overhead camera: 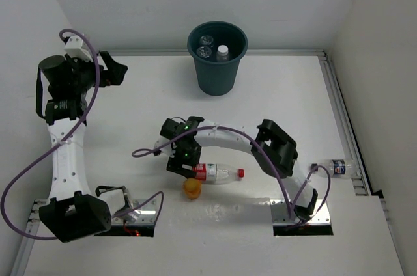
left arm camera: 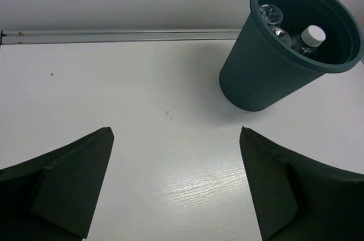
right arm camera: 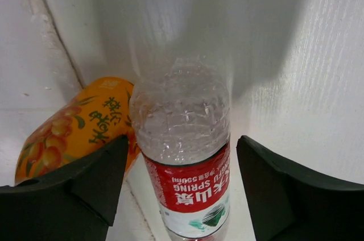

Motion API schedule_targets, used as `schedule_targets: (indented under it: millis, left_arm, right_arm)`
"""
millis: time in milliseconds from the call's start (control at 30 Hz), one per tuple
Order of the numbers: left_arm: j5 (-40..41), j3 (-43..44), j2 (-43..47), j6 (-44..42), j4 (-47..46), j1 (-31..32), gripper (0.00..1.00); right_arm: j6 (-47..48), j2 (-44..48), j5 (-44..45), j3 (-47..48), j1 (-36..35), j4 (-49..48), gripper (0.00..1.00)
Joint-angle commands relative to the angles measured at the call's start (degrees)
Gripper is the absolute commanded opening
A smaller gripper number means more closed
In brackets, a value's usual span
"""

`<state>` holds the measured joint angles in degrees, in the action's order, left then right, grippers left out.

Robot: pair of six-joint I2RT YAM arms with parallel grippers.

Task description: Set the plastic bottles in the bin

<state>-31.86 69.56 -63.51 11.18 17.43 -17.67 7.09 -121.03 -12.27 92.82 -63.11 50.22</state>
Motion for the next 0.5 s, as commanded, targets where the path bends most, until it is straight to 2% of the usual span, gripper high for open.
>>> schedule_targets:
  millis: [0,167,300,467]
  left_arm:
    - [-2.7,0.6,0.8,0.7,-2.9,-0.9,1.0]
    - [-2.7,0.6,0.8,1.2,-2.9,-1.4,1.0]
    - [-2.7,0.0,0.3,1.7,-4.0,-1.4,1.0]
    - [-2.7,0.0,-0.2,1.7,-4.5,-1.4,1.0]
  right_arm:
    - [2.0,-1.2,3.4,-0.2,-0.1,-0.4,0.75]
    - [4.9,-4.0,8.4,0.3,2.3,-0.7,0.64]
    - [9.1,-7.3,10.4,4.9,4.0,5.6,0.59]
    - [11.2,-7.1,10.6,12.0,5.5,9.0,0.23]
